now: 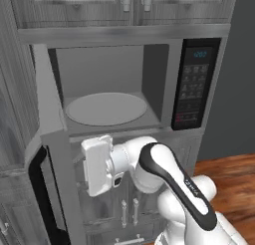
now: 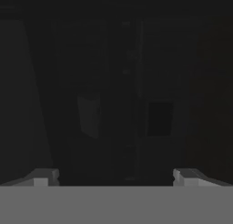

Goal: Place the sponge inside the microwave to prepare for sanitizing.

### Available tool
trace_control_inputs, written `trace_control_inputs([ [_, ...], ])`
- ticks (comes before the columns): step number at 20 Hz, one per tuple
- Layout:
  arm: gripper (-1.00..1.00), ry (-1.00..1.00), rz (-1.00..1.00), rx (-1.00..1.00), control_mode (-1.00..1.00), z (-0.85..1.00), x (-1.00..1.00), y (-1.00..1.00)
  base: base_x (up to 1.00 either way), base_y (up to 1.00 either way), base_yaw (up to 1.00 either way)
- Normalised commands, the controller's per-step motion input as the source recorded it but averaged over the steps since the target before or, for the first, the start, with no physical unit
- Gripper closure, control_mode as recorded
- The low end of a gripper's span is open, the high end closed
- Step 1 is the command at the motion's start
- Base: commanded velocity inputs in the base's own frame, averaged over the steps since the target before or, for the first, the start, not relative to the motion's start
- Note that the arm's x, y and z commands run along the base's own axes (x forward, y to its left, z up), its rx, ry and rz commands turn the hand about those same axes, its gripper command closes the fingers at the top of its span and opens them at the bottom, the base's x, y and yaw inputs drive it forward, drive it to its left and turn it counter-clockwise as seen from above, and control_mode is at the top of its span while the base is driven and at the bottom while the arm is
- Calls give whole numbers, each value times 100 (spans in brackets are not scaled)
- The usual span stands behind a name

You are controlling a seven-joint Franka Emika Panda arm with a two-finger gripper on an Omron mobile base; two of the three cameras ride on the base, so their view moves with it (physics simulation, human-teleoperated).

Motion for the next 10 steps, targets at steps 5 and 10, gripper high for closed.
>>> trace_control_inputs([
  [5, -100, -2, -15, 0, -100, 0, -1, 38, 0, 0, 0],
  [10, -100, 0, -24, 0, -100, 0, 0, 37, 0, 0, 0],
])
